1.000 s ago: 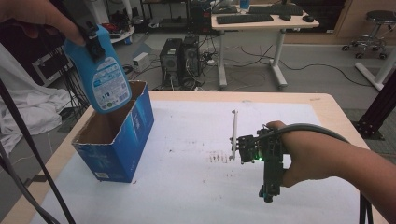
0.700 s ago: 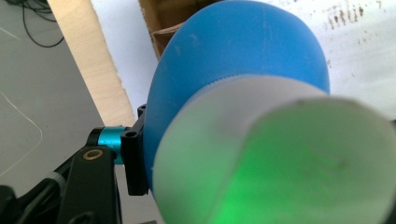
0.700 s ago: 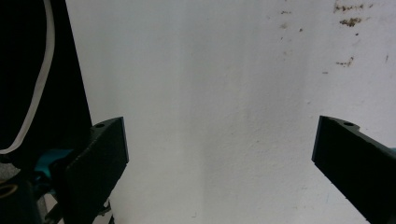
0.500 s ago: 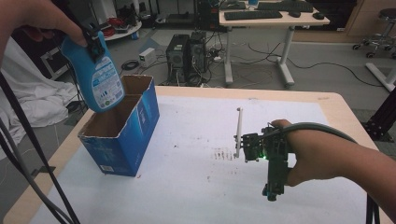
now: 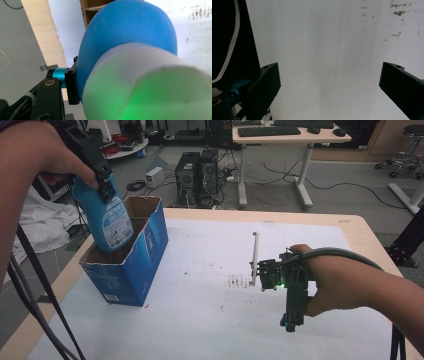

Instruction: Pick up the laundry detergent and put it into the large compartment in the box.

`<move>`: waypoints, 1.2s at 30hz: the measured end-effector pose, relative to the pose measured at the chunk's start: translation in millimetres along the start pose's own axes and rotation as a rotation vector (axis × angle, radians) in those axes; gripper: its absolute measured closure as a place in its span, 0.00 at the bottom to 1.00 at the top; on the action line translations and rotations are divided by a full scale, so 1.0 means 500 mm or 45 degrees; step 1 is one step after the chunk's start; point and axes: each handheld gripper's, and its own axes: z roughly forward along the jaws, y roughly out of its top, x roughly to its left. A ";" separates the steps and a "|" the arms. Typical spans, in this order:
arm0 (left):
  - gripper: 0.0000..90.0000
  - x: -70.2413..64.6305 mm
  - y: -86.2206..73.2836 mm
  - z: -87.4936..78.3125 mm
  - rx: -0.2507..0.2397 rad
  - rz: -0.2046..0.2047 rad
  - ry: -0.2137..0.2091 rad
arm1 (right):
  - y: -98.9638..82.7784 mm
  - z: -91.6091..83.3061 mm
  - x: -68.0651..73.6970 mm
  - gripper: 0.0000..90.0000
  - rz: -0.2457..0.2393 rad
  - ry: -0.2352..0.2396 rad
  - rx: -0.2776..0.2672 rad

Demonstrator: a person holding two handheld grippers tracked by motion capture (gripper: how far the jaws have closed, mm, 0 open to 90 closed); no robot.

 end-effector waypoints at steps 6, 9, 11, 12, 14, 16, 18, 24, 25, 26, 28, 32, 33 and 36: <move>0.41 0.011 0.003 0.078 0.002 0.018 -0.040 | 0.003 0.004 0.000 0.03 0.012 0.006 0.013; 0.41 0.015 0.005 0.111 0.012 0.024 -0.055 | 0.004 0.006 -0.001 0.03 0.000 0.001 0.014; 0.41 0.016 0.007 0.133 0.026 0.031 -0.058 | 0.005 0.007 0.000 0.03 0.001 -0.002 0.010; 0.41 0.015 0.008 0.143 0.028 0.034 -0.057 | 0.005 0.008 -0.002 0.03 -0.015 -0.001 0.007; 0.41 0.013 0.008 0.159 0.043 0.054 -0.052 | 0.006 0.009 -0.001 0.03 -0.005 0.001 0.012; 0.41 0.010 0.009 0.171 0.044 0.073 -0.049 | 0.006 0.009 -0.001 0.03 0.005 0.003 0.012; 0.41 0.009 0.010 0.180 0.056 0.112 -0.048 | 0.007 0.011 -0.002 0.03 -0.005 0.006 0.010; 0.41 -0.009 0.011 0.191 0.070 0.241 -0.028 | 0.009 0.012 -0.004 0.03 -0.015 0.004 0.009; 0.41 -0.011 0.012 0.192 0.070 0.249 -0.022 | 0.009 0.013 -0.003 0.03 -0.016 0.006 0.005; 0.41 -0.011 0.012 0.193 0.070 0.258 -0.022 | 0.009 0.013 -0.004 0.03 -0.019 0.002 0.002; 0.41 -0.012 0.013 0.193 0.069 0.266 -0.018 | 0.009 0.013 -0.003 0.03 -0.016 0.003 0.004; 0.41 -0.016 0.009 0.195 0.077 0.332 0.007 | 0.007 0.012 -0.001 0.03 -0.008 -0.001 0.002; 0.41 -0.018 0.008 0.196 0.078 0.351 0.013 | 0.007 0.012 -0.002 0.03 -0.016 -0.001 0.001; 0.41 -0.020 0.007 0.197 0.083 0.371 0.017 | 0.006 0.012 -0.003 0.03 -0.014 0.002 0.000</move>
